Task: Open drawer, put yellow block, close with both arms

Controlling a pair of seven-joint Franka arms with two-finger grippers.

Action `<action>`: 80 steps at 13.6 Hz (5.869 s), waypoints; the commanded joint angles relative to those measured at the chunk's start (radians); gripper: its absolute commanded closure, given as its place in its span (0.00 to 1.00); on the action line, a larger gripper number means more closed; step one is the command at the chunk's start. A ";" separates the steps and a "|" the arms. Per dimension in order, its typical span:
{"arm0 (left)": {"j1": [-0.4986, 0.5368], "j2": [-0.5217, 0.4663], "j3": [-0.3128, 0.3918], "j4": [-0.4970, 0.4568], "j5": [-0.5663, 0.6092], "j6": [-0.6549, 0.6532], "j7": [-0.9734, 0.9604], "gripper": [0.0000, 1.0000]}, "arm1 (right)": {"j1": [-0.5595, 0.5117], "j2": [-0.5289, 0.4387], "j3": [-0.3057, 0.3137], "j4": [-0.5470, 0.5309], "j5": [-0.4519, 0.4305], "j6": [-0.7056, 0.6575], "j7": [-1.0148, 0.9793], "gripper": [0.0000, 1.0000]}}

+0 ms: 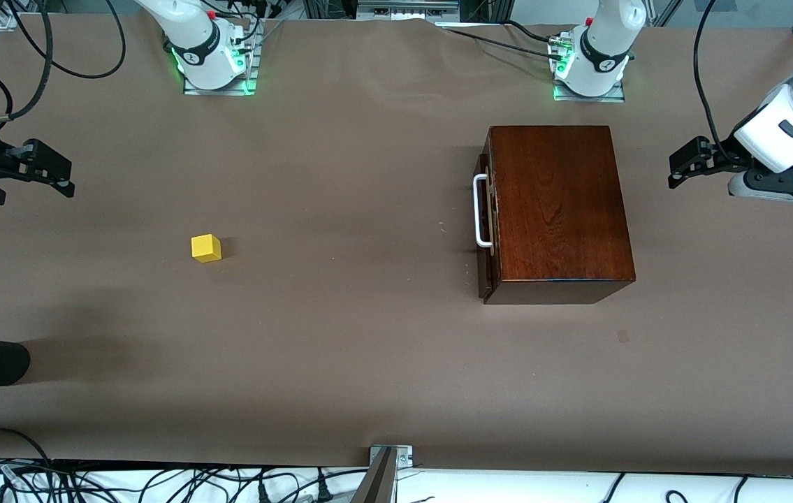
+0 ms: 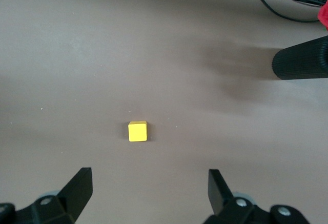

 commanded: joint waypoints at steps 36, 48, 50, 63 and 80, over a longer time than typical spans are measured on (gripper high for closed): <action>-0.421 0.431 -0.261 0.037 0.302 0.197 -0.821 0.00 | -0.010 0.001 0.003 0.004 0.051 0.000 0.001 0.00; -0.467 0.479 -0.262 -0.074 0.375 0.324 -0.943 0.00 | -0.010 0.004 0.003 0.007 0.052 0.003 0.001 0.00; -0.468 0.503 -0.262 -0.074 0.375 0.352 -0.947 0.00 | -0.011 0.006 0.003 0.006 0.051 0.002 0.001 0.00; -0.524 0.638 -0.265 0.105 0.315 0.420 -0.998 0.00 | -0.002 0.223 0.009 0.000 0.052 0.044 -0.014 0.00; -0.550 0.685 -0.265 0.262 0.293 0.423 -1.012 0.00 | 0.007 0.240 0.061 -0.604 0.080 0.724 -0.030 0.00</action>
